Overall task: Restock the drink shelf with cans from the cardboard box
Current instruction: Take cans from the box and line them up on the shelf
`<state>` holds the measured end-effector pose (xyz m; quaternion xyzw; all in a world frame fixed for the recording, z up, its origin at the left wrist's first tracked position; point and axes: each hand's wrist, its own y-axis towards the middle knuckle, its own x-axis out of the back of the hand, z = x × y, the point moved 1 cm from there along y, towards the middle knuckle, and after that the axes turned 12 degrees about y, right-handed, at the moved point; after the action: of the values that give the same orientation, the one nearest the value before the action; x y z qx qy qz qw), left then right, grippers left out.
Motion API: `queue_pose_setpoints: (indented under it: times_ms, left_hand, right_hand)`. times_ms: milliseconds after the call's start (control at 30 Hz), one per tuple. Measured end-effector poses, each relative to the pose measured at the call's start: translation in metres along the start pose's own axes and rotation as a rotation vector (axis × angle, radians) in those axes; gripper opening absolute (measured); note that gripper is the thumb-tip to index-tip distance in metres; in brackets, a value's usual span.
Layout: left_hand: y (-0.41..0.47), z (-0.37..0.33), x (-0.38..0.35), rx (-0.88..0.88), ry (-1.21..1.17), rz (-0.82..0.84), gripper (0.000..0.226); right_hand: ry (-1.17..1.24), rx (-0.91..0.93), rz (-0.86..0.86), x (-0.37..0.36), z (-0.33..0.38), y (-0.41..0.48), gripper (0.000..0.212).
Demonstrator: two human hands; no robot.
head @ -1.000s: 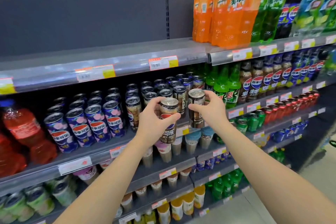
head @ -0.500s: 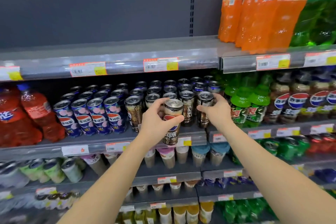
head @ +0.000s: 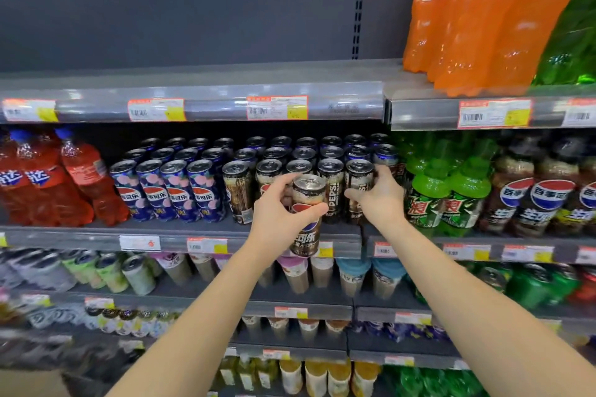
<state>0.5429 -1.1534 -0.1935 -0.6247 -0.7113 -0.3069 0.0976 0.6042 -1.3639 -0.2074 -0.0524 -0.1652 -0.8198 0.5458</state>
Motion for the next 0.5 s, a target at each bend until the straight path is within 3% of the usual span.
queue_pose_setpoints:
  times_ms: [167, 267, 433, 500]
  left_hand:
    - [0.007, -0.008, 0.000, -0.022, -0.019, 0.019, 0.067]
    - [0.013, -0.014, -0.003, -0.047, -0.063, 0.033, 0.065]
    - [0.020, -0.027, -0.016, -0.101, -0.130, 0.100, 0.065]
    - [0.021, -0.033, -0.022, -0.120, -0.158, 0.121, 0.064]
  right_hand:
    - [0.064, -0.044, -0.028, -0.003, -0.004, -0.012, 0.092]
    - [0.122, 0.033, -0.104, 0.003, 0.003, -0.036, 0.075]
    - [0.238, 0.069, 0.260, -0.002, 0.014, -0.091, 0.067]
    - [0.281, 0.082, 0.224, -0.002, 0.015, -0.096, 0.063]
